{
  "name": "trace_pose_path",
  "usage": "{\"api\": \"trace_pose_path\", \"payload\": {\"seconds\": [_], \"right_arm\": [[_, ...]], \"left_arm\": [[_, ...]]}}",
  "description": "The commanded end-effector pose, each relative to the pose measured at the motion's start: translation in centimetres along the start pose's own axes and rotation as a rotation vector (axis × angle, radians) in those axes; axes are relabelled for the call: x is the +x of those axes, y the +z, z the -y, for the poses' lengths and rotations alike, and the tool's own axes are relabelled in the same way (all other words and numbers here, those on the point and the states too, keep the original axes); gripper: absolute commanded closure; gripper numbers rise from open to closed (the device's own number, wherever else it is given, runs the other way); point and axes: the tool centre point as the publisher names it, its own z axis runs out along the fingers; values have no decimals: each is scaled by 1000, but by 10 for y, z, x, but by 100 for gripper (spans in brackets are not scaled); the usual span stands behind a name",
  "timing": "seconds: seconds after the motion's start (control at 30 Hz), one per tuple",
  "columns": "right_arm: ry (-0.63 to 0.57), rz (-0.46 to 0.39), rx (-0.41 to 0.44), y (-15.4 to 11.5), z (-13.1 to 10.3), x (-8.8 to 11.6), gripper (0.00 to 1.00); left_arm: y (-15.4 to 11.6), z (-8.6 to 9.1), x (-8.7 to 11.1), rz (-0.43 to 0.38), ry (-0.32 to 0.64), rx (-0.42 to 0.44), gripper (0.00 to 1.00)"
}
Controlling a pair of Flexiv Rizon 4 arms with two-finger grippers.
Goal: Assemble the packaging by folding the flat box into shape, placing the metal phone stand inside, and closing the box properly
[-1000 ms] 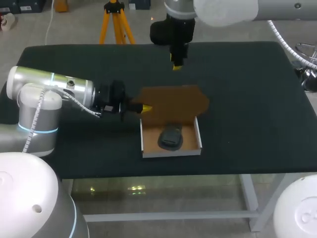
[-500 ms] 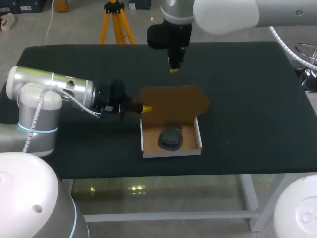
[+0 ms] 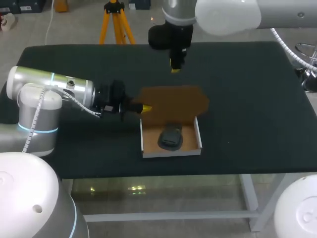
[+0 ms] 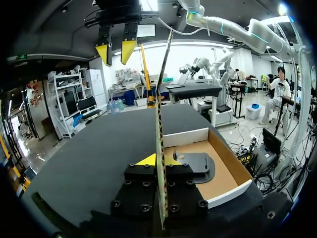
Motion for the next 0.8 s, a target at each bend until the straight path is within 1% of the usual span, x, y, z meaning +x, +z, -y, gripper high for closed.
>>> {"api": "trace_pose_path", "payload": {"seconds": [0.03,0.07,0.17,0.5,0.8], "right_arm": [[31,2,32,3,-7,6,67],[36,4,36,3,-7,8,64],[49,7,45,4,-8,13,60],[48,29,22,4,-14,30,60],[37,17,-12,10,-17,41,60]], "left_arm": [[0,-1,0,-1,1,1,100],[0,-1,0,-1,1,1,100],[0,-1,0,-1,1,1,100],[0,-1,0,-1,1,1,100],[0,-1,0,-1,1,1,100]]}}
